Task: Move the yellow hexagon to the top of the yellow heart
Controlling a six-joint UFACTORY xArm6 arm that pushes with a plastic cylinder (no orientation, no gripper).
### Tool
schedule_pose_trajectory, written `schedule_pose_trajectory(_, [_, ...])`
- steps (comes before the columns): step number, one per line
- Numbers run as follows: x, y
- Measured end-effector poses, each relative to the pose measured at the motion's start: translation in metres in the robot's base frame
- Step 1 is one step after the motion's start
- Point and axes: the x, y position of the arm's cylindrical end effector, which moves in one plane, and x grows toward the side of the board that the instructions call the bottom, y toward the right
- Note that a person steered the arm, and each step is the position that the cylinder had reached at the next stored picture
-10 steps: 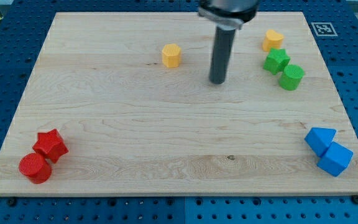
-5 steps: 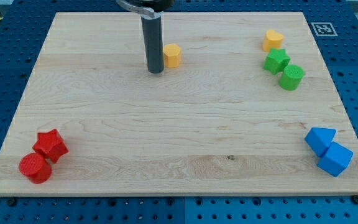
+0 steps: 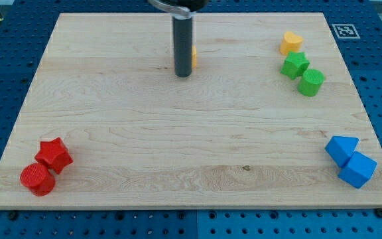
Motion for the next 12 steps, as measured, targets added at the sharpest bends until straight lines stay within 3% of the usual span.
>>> schedule_pose_trajectory(5, [-0.031,0.011])
schedule_pose_trajectory(12, [-0.124,0.08])
